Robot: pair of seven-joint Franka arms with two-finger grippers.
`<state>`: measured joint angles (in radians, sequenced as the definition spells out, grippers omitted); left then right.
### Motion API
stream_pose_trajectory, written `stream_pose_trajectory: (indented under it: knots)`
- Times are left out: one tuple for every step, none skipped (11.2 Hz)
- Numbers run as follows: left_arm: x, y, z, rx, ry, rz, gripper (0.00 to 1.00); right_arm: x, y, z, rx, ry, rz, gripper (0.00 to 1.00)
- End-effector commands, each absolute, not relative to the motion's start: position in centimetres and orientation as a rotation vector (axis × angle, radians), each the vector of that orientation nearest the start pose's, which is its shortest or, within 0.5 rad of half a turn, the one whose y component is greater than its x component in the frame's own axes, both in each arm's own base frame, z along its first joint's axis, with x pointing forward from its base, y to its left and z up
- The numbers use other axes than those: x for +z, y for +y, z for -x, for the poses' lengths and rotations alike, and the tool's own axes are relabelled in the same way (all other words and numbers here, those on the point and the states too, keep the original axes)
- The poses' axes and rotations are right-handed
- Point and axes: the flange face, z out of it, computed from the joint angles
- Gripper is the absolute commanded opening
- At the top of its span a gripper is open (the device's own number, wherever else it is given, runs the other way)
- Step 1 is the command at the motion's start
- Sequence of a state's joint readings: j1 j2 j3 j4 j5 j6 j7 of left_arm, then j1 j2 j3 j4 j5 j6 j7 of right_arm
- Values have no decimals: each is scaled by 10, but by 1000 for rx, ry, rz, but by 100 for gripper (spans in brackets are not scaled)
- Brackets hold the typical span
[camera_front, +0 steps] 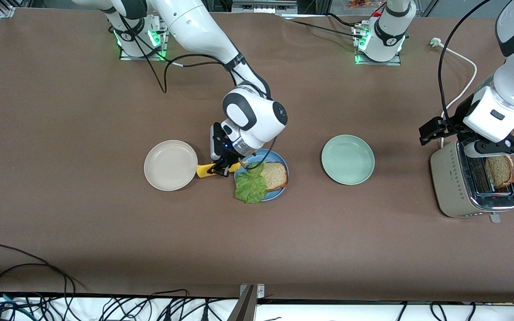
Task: Make sandwich in blue plate with both arms
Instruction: 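Tilt the mustard bottle nozzle over the bread with the right gripper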
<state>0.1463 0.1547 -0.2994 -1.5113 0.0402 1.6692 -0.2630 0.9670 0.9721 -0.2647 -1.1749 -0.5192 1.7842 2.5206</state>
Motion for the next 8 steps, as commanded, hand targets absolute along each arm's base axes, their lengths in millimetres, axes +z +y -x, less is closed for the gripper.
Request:
stream_pose_trajectory:
  knots:
    - [588,-83,-596,-27,-131,3160,100,203,486,-556,-1355,2197,2238,0]
    - [593,-93,-591,-39,-106,3159,100,197,486,-556,-1367,2188,2235,0]
    - [594,-99,-590,-42,-89,3157,100,191,483,-560,-1403,2186,2212,0]
    - [602,-94,-585,-44,-81,3151,100,182,480,-562,-1448,2175,2206,0]
    - [606,-90,-582,-38,-25,3147,100,178,479,-563,-1474,2157,2204,0]
    - [607,-81,-582,-32,-39,3146,100,175,479,-564,-1486,2154,2193,0]
    - [608,-80,-581,-34,-30,3145,100,173,479,-564,-1516,2130,2196,0]
    - [608,-81,-581,-34,-6,3145,100,173,479,-564,-1521,2127,2194,0]
